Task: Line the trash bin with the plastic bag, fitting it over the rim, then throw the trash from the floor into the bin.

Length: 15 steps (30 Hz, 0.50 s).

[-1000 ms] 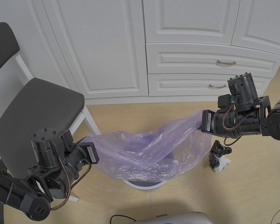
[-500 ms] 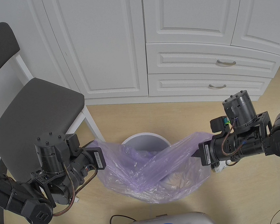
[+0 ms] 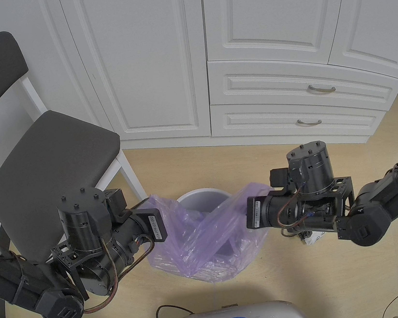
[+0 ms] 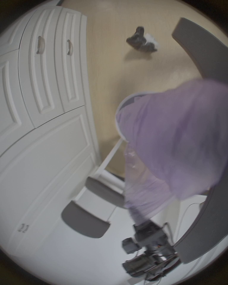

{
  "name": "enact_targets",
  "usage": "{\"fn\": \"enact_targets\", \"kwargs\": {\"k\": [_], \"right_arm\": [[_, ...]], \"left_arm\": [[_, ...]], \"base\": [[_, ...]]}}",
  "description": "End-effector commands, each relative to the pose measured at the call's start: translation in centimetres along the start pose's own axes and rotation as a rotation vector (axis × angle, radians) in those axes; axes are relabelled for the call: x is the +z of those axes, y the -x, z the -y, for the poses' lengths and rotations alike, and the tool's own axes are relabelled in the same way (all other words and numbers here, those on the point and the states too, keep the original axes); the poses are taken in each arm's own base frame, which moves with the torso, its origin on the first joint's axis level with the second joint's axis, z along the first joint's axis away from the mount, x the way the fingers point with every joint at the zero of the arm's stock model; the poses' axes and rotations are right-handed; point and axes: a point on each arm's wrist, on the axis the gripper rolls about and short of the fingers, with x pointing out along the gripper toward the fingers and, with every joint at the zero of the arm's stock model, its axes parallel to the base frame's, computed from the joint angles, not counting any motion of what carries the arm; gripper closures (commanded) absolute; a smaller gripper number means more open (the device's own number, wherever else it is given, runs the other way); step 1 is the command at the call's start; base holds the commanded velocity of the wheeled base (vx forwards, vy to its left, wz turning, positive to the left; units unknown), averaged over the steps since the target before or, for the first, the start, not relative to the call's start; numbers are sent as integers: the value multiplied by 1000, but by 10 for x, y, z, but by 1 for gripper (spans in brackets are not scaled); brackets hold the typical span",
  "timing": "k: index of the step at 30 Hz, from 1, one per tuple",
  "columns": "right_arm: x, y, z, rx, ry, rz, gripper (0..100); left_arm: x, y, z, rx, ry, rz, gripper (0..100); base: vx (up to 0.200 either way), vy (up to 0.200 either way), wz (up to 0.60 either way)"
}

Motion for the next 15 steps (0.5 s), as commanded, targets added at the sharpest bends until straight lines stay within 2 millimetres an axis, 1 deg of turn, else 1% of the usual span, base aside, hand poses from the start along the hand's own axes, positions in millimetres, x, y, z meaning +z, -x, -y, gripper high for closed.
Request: {"fn": "enact_targets", "kwargs": {"k": [1, 3, 6, 7, 10, 15], "right_arm": [[-44, -48, 0, 63, -96, 34, 100], [-46, -50, -2, 97, -111, 63, 100], [-51, -51, -4, 108, -112, 50, 100], [-57, -54, -4, 108, -110, 34, 100], [-65, -58, -3, 98, -109, 12, 100], [-68, -53, -1, 62, -95, -44, 100]], "left_arm": [[-1, -2, 25, -78, 52, 5, 100], [-3, -1, 27, -86, 49, 0, 100], [-4, 0, 30, -96, 53, -6, 100], [-6, -1, 34, -107, 59, -11, 100], [-9, -4, 40, -118, 68, -19, 100], [-15, -10, 44, -122, 86, -37, 100]], "base": [[0, 0, 0], [0, 0, 0], [0, 0, 0], [0, 0, 0], [0, 0, 0], [0, 0, 0]]}}
